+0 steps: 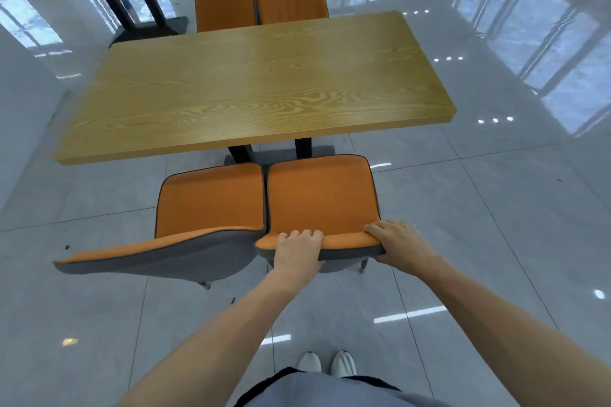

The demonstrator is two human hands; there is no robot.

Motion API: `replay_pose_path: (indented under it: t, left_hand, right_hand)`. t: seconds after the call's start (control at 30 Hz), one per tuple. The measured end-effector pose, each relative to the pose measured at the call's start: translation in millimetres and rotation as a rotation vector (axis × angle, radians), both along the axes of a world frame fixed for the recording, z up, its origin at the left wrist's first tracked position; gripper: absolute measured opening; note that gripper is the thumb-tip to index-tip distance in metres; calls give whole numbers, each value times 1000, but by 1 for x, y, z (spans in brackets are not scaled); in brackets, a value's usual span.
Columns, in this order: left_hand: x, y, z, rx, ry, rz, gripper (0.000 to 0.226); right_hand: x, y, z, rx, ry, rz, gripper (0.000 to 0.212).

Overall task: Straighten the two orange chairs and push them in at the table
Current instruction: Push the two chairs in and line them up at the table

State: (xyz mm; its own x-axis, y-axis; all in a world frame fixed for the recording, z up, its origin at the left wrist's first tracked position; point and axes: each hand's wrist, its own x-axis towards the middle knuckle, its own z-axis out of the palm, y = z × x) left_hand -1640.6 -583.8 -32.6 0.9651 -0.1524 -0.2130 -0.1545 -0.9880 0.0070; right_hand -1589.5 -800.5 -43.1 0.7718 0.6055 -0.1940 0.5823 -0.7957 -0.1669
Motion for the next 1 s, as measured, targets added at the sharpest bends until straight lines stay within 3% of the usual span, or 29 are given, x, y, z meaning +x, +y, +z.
replay_pose_path:
  t: [0.17, 0.33, 0.5, 0.73, 1.0]
  left_hand:
    - [1, -9, 17, -9, -56, -164, 34]
    - [20, -30, 38, -144, -53, -319, 30]
    - [47, -74, 53, -157, -95, -418, 29]
    - [105, -162, 48, -169, -139, -478, 25]
    - [198, -312, 46, -259, -163, -474, 31]
  right_hand:
    - [-13, 0, 18, -42, 11, -84, 42]
    - [-18, -16, 45, -44, 23, -169, 34]
    - [-11, -43, 61, -49, -40, -354, 30]
    - [25, -111, 64, -87, -108, -590, 30]
    - [99, -244, 69, -67, -159, -672, 32]
